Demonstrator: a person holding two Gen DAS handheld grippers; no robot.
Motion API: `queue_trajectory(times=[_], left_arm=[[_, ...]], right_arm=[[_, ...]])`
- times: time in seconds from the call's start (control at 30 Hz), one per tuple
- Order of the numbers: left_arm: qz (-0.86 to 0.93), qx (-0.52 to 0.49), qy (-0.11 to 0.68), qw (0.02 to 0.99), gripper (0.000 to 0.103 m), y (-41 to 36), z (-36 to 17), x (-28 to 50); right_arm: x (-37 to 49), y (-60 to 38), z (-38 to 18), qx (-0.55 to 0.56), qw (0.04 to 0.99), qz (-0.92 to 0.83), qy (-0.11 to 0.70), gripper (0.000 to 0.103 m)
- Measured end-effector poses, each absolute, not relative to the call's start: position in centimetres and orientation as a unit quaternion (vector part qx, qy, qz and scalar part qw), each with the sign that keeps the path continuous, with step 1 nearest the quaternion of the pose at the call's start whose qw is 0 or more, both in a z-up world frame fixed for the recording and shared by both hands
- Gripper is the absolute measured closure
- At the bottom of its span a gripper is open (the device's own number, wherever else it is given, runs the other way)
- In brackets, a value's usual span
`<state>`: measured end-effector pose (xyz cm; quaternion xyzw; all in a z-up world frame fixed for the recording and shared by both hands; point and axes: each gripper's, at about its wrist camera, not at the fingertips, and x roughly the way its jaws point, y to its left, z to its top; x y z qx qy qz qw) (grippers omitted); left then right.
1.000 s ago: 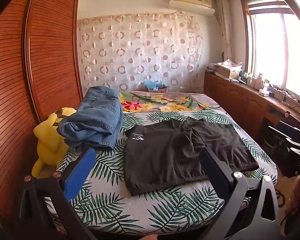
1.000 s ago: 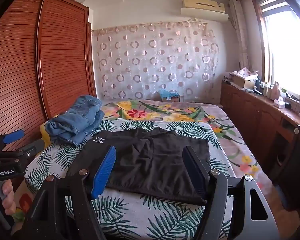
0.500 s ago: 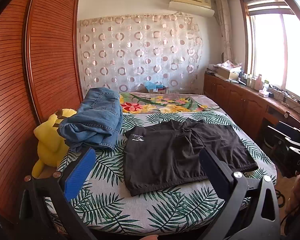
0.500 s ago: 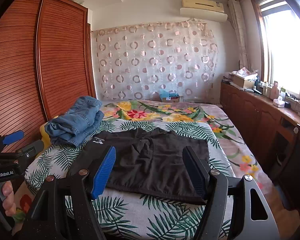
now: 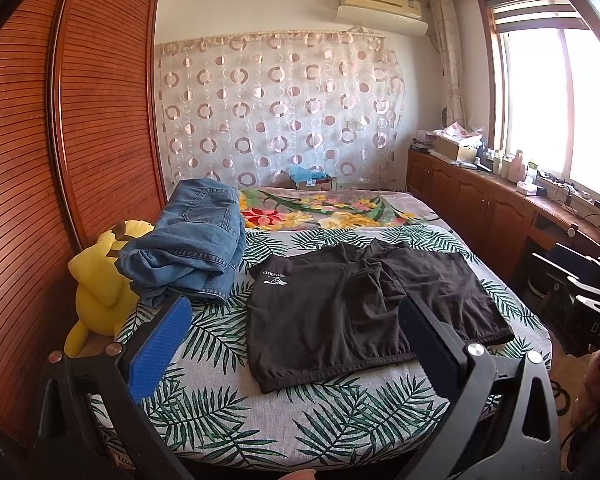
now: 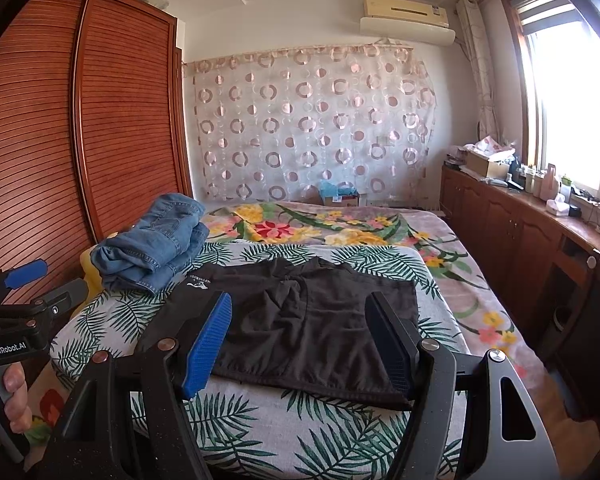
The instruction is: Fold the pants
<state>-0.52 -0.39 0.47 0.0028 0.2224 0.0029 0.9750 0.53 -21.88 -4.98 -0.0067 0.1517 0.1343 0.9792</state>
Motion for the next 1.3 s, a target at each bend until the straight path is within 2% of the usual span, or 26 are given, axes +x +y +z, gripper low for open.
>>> queue_trajectory(times=[1.3], left_arm=[[0.0,0.004,0.212,0.977,0.0,-0.7,2.1,-0.8]], right_arm=[[0.7,-22.2,-4.8,-0.002,0.98,0.136,0.144,0.032]])
